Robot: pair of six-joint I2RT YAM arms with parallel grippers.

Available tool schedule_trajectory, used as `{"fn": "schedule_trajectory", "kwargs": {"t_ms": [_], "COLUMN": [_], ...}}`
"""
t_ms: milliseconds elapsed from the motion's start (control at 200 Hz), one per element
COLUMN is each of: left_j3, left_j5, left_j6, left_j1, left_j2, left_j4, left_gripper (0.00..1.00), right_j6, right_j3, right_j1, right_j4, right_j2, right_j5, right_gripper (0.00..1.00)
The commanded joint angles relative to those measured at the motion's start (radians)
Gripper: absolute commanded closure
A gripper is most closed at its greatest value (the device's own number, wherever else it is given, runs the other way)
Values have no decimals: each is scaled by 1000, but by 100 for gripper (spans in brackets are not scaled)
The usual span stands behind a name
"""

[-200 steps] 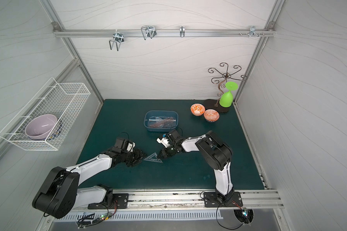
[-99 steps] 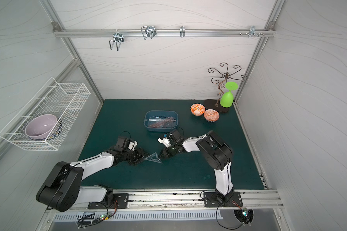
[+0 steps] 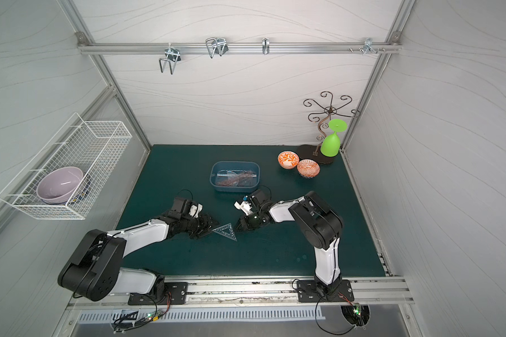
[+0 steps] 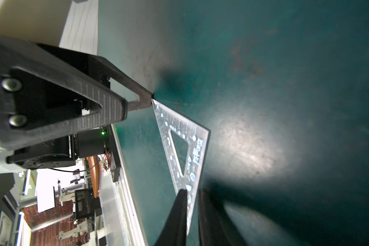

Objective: Put the scattered rulers into the storage box
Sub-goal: Pick up the ruler from the center of the board.

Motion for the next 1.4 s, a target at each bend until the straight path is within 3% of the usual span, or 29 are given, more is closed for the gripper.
{"fn": "schedule_trajectory", "kwargs": {"t_ms": [0,325,655,1395], "left_j3": [6,37,106,122], "left_j5": [-54,-47,-179,-160], "left_j6": [2,-3,53,46], "left_j1": [-9,-13,-10,-10], "left_j2": [68,86,-52,24], "left_j4": [-14,-19,-206,-176], "left_gripper": [40,41,38,38], "right_j6": [32,70,76,81], "right_j3": [-6,-24,-23,-14], "right_j1": [-6,-11,-3,17], "right_j4": [10,65,78,97], "right_j2": [-46,-37,-7,42], "right_j5": [-31,-34,-37,-51], "right_gripper": [84,86,87,88]}}
